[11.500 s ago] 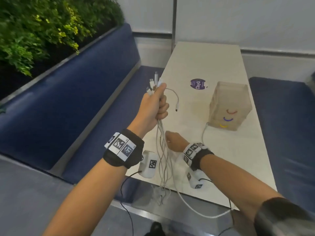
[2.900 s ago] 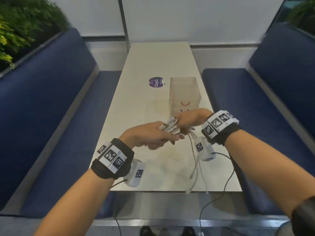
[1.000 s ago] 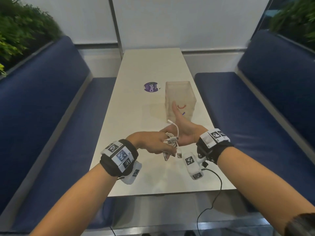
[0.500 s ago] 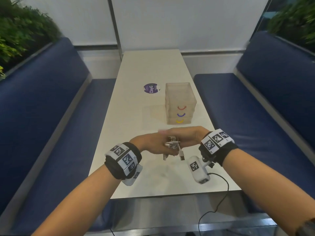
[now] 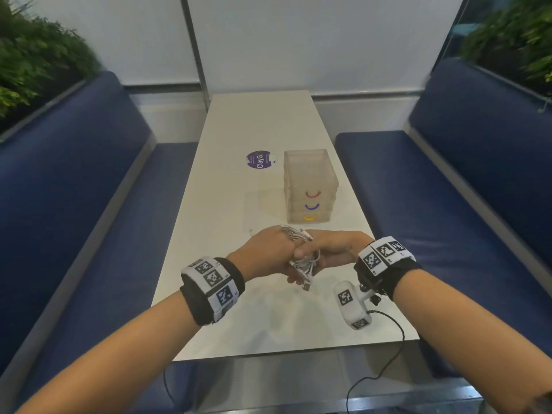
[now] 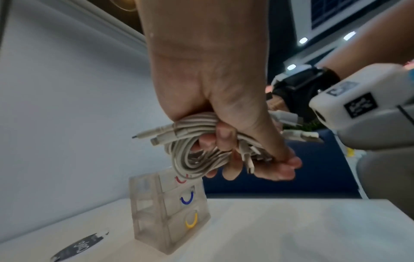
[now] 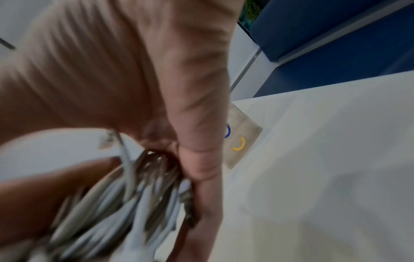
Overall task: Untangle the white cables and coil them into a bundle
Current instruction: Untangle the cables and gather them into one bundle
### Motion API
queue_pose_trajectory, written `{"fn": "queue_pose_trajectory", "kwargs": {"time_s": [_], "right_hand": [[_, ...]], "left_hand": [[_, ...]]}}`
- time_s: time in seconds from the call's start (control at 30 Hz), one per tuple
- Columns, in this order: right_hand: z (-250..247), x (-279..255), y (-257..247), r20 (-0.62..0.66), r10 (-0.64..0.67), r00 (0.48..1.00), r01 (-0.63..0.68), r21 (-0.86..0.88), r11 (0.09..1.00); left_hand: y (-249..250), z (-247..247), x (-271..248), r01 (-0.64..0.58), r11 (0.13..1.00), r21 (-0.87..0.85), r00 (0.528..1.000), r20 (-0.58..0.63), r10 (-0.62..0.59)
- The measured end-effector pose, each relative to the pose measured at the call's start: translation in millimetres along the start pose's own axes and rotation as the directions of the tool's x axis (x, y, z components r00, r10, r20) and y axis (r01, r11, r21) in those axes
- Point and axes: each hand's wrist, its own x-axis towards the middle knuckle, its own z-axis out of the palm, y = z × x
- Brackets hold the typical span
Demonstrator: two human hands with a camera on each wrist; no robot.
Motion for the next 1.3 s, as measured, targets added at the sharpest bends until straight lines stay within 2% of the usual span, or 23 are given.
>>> {"fn": "queue_pose_trajectory", "kwargs": {"time_s": [0.1, 0.17, 0.27, 0.37, 0.53, 0.63, 0.77, 0.87, 0.93, 1.0, 1.07, 1.1, 1.13, 1.17, 1.2, 1.23, 1.3], "right_hand": [[4.7, 1.7, 1.8, -0.118, -0.026, 0.993, 0.017, -0.083, 0.996], [3.8, 1.8, 5.3, -0.132, -0.068, 0.989, 0.054, -0.11, 0.992], [3.9, 1.2, 8.1, -0.106, -0.102, 0.989, 0.087, -0.136, 0.987], [6.8, 2.6, 10.0, -0.168, -0.171, 0.971, 0.165, -0.045, 0.985], [6.8, 12.0, 16.1, -0.294, -0.252, 0.922, 0.266, 0.01, 0.964], [8.5, 20.2, 24.1, -0.333, -0.245, 0.91, 0.296, 0.109, 0.949], [11.8, 26.5, 36.6, -0.347, -0.198, 0.916, 0.313, 0.314, 0.896], [9.3, 26.6, 35.2, -0.383, -0.166, 0.909, 0.294, 0.305, 0.906], [9.9, 30.2, 33.9, -0.42, -0.161, 0.893, 0.306, 0.305, 0.902], [11.6, 36.7, 34.8, -0.481, -0.167, 0.861, 0.351, 0.323, 0.879], [12.3, 41.5, 33.4, -0.543, -0.192, 0.817, 0.409, 0.312, 0.858], [11.3, 42.0, 31.3, -0.561, -0.214, 0.8, 0.439, 0.305, 0.845], [10.3, 41.1, 29.0, -0.564, -0.239, 0.79, 0.463, 0.294, 0.837], [8.0, 40.1, 27.2, -0.564, -0.268, 0.781, 0.481, 0.27, 0.834], [6.4, 38.2, 25.5, -0.563, -0.298, 0.771, 0.492, 0.228, 0.841], [6.4, 35.4, 23.5, -0.563, -0.328, 0.759, 0.497, 0.176, 0.85], [6.9, 32.5, 23.8, -0.59, -0.366, 0.72, 0.499, 0.074, 0.863]], "left_hand": [[0.6, 1.6, 4.4, -0.062, 0.97, 0.234, 0.997, 0.064, 0.048], [1.0, 2.1, 3.1, -0.08, 0.938, 0.336, 0.995, 0.084, 0.055], [-6.9, 13.6, 2.4, -0.126, 0.908, 0.399, 0.989, -0.016, 0.145], [-12.7, 15.2, 4.4, -0.159, 0.904, 0.398, 0.969, -0.113, 0.22], [-14.9, 8.9, -0.5, -0.184, 0.941, 0.284, 0.957, -0.165, 0.237], [-16.0, 13.2, -2.0, -0.17, 0.964, 0.206, 0.945, -0.243, 0.218], [-16.3, 24.2, -0.4, -0.114, 0.974, 0.194, 0.949, -0.269, 0.165], [-16.1, 27.9, 1.9, -0.125, 0.977, 0.175, 0.937, -0.303, 0.174], [-17.7, 28.5, 4.1, -0.125, 0.98, 0.154, 0.912, -0.372, 0.175], [-19.5, 30.4, 6.5, -0.06, 0.992, 0.115, 0.867, -0.486, 0.108], [-16.1, 35.5, 7.8, 0.053, 0.998, -0.04, 0.806, -0.588, -0.066], [-13.0, 39.3, 9.2, 0.107, 0.979, -0.172, 0.773, -0.605, -0.191], [-7.6, 43.2, 11.2, 0.161, 0.929, -0.332, 0.727, -0.597, -0.339], [-1.4, 44.4, 14.5, 0.203, 0.843, -0.497, 0.666, -0.561, -0.491], [6.1, 41.9, 18.6, 0.225, 0.719, -0.657, 0.611, -0.479, -0.63], [11.6, 41.5, 24.1, 0.232, 0.557, -0.798, 0.574, -0.35, -0.741], [15.9, 41.9, 35.9, 0.234, 0.193, -0.953, 0.506, -0.05, -0.861]]}}
